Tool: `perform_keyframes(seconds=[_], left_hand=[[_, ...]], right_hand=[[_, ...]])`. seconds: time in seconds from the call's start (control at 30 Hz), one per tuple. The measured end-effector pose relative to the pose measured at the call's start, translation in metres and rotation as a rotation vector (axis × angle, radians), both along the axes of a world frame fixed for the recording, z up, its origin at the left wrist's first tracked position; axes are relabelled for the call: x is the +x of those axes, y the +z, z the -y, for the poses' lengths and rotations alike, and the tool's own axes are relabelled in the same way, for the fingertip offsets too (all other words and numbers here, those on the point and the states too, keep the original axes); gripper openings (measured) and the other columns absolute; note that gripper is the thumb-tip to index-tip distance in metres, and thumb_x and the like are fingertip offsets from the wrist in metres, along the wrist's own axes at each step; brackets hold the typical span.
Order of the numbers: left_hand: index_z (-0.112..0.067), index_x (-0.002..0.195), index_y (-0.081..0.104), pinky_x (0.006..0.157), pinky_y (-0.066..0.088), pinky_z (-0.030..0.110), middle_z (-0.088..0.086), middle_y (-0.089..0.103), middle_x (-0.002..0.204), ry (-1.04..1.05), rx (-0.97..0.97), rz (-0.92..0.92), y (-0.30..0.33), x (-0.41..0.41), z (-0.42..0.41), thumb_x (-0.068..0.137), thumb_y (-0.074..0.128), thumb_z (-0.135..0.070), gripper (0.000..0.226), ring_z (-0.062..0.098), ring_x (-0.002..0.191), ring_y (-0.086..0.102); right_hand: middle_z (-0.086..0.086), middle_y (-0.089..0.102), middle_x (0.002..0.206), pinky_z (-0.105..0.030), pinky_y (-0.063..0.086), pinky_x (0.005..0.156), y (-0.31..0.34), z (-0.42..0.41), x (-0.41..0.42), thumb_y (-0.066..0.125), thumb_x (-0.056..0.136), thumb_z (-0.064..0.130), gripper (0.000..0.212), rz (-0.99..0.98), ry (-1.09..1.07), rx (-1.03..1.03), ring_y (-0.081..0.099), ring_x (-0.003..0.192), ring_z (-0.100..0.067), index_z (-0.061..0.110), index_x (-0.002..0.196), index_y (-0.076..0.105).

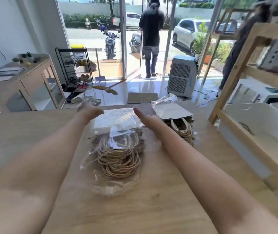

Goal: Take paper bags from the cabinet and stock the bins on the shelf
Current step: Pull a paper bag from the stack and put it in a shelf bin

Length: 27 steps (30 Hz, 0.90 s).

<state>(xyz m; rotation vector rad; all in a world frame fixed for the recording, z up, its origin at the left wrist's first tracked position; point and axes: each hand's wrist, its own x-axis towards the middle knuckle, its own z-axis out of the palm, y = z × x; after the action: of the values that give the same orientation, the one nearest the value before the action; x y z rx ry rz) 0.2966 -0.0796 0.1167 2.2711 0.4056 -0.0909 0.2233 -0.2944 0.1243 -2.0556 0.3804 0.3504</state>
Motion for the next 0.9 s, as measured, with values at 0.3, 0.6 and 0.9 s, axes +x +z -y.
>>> perform_keyframes(seconds=[0.3, 0.6, 0.9], left_hand=[[-0.007, 0.114, 0.060, 0.089, 0.051, 0.034, 0.009, 0.059, 0.109, -0.388, -0.036, 0.246, 0.022, 0.004, 0.150, 0.070, 0.074, -0.052, 0.065, 0.023, 0.102, 0.058], [-0.016, 0.120, 0.061, 0.100, 0.043, 0.033, 0.008, 0.058, 0.130, -0.472, 0.232, 0.274, 0.016, 0.011, 0.221, 0.074, 0.073, -0.047, 0.057, 0.023, 0.120, 0.052], [-0.007, 0.109, 0.062, 0.062, 0.058, 0.027, 0.004, 0.058, 0.087, -0.440, -0.061, 0.151, 0.020, 0.023, 0.218, 0.080, 0.074, -0.028, 0.038, 0.018, 0.075, 0.063]], right_hand=[[-0.013, 0.054, 0.089, -0.036, 0.051, 0.077, 0.044, 0.143, -0.001, 0.067, 0.086, 0.031, 0.025, 0.303, -0.145, -0.107, 0.053, 0.083, -0.023, 0.008, 0.092, 0.057], [-0.016, 0.055, 0.116, -0.034, 0.053, 0.087, 0.001, 0.183, 0.022, 0.063, 0.084, 0.053, 0.074, -0.082, -0.226, 0.040, 0.060, 0.100, -0.028, 0.000, 0.132, 0.047], [-0.016, 0.049, 0.136, -0.039, 0.048, 0.101, 0.002, 0.178, 0.041, 0.056, 0.080, 0.069, 0.096, -0.312, -0.094, -0.089, 0.057, 0.119, -0.028, 0.001, 0.143, 0.032]])
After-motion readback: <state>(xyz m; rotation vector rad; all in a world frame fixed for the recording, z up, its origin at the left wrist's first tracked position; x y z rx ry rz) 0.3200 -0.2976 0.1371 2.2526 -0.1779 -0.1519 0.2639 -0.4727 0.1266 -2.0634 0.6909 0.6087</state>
